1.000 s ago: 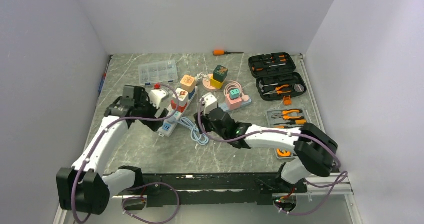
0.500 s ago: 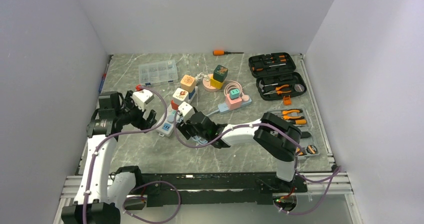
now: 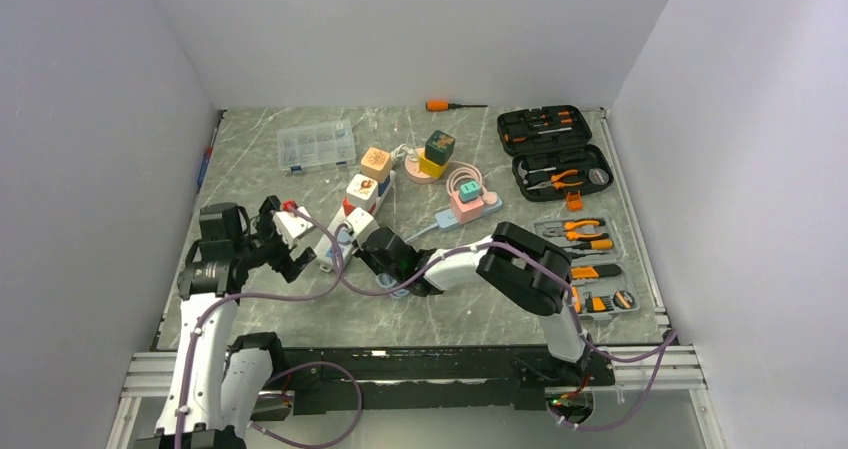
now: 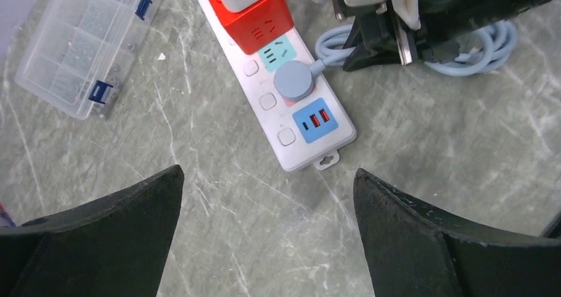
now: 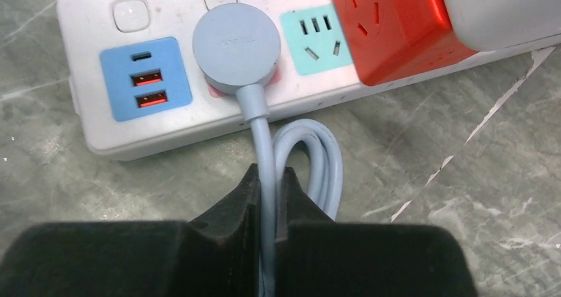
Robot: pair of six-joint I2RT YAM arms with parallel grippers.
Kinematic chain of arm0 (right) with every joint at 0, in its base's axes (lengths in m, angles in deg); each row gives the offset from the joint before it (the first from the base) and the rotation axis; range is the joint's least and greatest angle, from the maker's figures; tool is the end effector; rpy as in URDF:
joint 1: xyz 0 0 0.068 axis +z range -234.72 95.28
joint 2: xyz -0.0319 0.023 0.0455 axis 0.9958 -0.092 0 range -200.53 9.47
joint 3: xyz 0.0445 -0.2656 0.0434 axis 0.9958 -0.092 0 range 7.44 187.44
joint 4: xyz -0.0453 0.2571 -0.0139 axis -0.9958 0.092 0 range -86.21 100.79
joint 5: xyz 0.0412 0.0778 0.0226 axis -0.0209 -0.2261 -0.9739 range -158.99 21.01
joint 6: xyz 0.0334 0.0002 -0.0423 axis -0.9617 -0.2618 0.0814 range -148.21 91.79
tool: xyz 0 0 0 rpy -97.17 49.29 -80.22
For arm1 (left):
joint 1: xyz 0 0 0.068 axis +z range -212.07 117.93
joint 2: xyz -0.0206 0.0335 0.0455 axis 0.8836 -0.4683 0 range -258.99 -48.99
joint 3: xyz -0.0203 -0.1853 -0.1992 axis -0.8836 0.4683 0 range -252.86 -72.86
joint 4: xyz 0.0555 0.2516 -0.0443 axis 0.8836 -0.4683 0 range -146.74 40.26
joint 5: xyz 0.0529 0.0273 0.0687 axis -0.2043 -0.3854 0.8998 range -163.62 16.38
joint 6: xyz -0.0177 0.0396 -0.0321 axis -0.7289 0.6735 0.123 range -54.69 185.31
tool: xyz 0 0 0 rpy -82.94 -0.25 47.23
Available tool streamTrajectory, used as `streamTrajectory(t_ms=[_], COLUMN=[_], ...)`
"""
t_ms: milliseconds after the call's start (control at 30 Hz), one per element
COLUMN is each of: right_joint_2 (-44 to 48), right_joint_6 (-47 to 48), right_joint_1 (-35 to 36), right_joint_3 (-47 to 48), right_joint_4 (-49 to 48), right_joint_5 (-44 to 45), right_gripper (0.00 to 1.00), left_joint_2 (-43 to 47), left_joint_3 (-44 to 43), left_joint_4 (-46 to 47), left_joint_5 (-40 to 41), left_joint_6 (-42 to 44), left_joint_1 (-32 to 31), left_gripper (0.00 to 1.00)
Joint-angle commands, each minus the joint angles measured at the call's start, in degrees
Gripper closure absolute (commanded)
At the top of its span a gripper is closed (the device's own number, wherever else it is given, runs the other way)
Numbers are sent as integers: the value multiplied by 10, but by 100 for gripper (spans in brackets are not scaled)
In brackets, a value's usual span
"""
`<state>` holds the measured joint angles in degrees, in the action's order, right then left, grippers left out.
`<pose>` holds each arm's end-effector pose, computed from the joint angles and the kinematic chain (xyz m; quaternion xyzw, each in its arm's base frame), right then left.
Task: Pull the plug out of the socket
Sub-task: Remove the plug from the socket.
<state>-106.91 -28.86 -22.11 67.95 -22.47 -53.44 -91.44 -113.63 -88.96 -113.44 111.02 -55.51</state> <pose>0.2010 0.3672 0.1273 -0.3825 0.7692 0.1618 0.4856 0.1500 -0.0058 0.2780 0.4198 0.7585 -0.1060 0.4871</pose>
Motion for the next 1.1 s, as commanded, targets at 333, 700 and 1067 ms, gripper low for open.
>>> streamTrajectory(t_ms=[333, 700, 1067], right_joint_2=[135, 198, 241], right_joint_6=[-142, -170, -183], right_joint_1=[-27, -50, -50], right_joint_3=[3, -6, -11], right_joint_4=[-26, -21, -2], right_joint_5=[-82, -184, -237], right_gripper=[100, 100, 100], left_joint_2=[223, 302, 243], left_joint_3=[166, 248, 365], left_joint_4=[71, 61, 412], left_joint_5=[-82, -130, -163], left_joint_6=[288, 492, 523], left_joint_1=[4, 4, 3], left_gripper=[1, 1, 1])
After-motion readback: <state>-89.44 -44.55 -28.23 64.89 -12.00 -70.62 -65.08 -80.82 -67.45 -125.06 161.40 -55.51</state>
